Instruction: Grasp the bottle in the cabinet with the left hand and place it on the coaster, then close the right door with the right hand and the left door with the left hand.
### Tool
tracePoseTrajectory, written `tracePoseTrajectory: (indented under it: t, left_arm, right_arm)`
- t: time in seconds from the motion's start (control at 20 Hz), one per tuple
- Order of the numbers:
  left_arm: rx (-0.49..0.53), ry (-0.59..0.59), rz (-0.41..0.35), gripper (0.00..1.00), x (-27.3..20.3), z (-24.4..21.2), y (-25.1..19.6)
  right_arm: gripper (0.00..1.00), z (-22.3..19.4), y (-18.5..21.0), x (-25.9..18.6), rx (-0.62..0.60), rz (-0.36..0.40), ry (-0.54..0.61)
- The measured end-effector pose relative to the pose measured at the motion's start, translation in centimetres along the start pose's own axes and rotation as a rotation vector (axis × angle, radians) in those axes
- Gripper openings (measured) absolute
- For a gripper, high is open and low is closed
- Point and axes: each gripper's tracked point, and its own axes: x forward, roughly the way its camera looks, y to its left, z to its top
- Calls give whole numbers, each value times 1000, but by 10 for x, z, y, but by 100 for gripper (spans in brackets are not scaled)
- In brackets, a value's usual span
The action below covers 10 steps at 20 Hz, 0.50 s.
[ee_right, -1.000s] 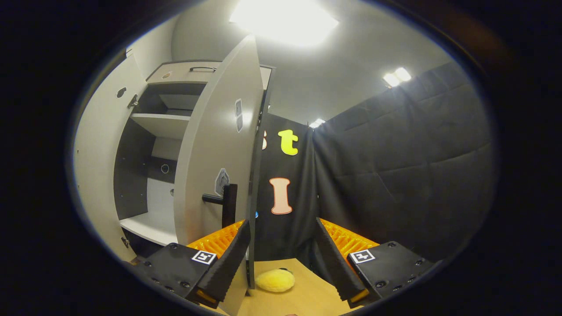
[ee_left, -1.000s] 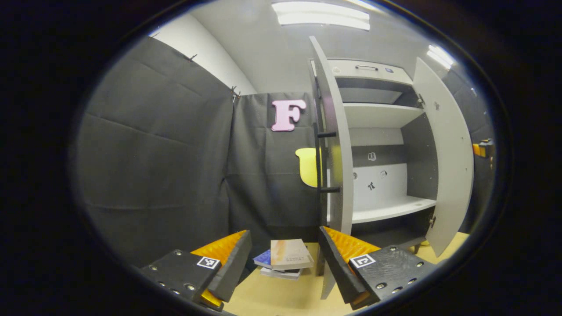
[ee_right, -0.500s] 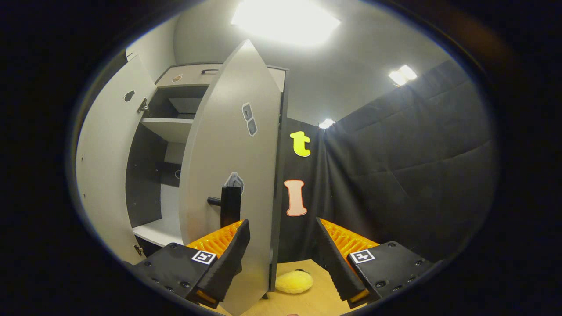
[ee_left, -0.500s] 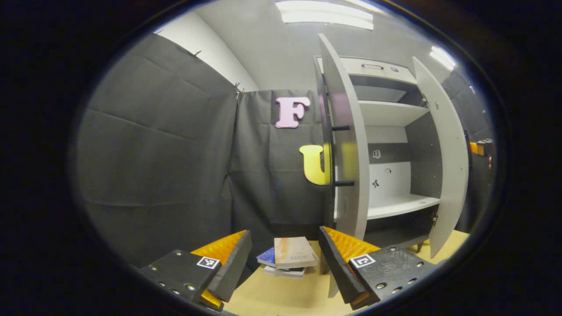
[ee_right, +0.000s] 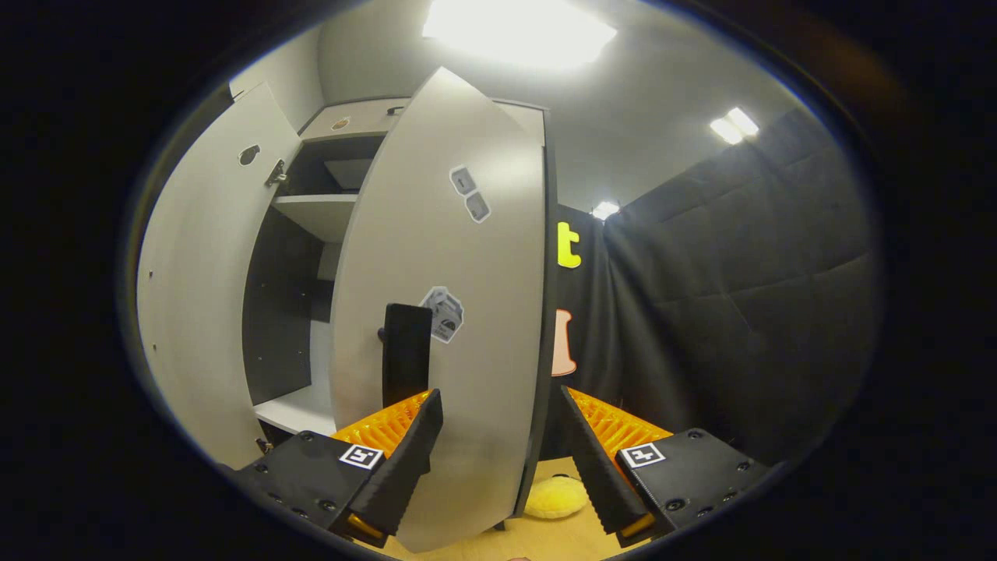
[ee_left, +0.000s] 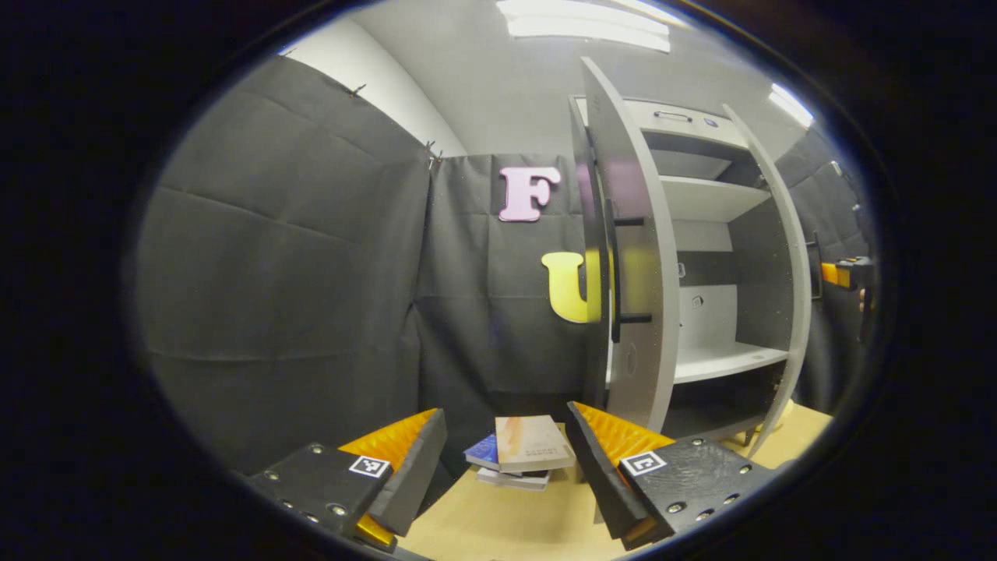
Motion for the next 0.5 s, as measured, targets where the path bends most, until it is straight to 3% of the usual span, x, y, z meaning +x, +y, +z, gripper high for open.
tracePoseTrajectory:
  t: [0.3,0.5]
  left_arm:
    - [5,0,-2,98,14,14,1]
    - [-4,-11,-40,99,49,41,4]
  right_arm:
    - [95,-11,-4,-10,-29,24,17]
    - [95,-12,-20,-24,-21,27,8]
